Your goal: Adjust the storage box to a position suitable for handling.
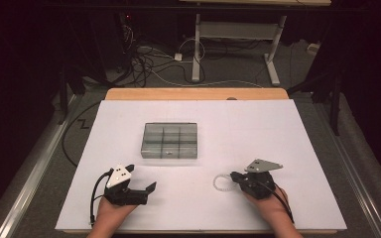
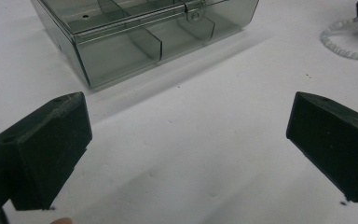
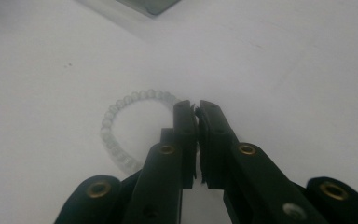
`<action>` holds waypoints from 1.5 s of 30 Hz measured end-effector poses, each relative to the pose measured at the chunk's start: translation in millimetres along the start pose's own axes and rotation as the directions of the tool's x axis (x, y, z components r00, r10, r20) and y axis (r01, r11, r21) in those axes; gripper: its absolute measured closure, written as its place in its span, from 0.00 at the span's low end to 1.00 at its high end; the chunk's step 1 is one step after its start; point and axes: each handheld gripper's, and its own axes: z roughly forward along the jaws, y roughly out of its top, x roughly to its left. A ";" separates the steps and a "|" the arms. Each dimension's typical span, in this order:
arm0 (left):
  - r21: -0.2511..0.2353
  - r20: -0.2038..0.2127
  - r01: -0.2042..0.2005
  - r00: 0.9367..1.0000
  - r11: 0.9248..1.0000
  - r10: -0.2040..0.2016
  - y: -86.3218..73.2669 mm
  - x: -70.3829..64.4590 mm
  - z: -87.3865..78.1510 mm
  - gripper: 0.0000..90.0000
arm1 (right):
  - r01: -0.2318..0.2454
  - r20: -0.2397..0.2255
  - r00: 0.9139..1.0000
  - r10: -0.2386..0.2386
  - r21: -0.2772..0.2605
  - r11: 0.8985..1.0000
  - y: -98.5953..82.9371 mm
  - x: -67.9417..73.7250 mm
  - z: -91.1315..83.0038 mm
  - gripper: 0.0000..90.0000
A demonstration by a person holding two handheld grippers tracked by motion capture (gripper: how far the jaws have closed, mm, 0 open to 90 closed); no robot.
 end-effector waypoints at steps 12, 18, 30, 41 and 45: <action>0.001 0.010 0.005 1.000 1.000 -0.005 0.1 1.0 0.0 0.00 | -0.080 0.101 0.992 0.081 -0.010 0.997 -34.5 -34.4 -38.2 0.98; 0.001 0.016 0.011 1.000 1.000 -0.011 0.1 1.9 0.1 0.02 | -0.117 0.114 0.987 0.116 0.000 0.993 -43.0 -45.0 -39.7 0.97; 0.001 0.027 0.010 1.000 1.000 -0.010 0.0 2.2 0.0 0.12 | -0.130 0.089 0.986 0.137 -0.079 0.988 -40.9 -48.6 -45.1 0.72; -0.006 0.049 -0.003 0.999 1.000 0.004 -0.5 2.3 -0.9 0.29 | -0.114 0.058 0.991 0.122 -0.128 0.985 -37.8 -39.7 -43.6 0.79; 0.000 0.036 0.029 0.999 1.000 -0.029 -0.1 4.4 -0.3 0.42 | -0.109 0.059 0.991 0.118 -0.137 0.985 -36.7 -38.5 -42.3 0.85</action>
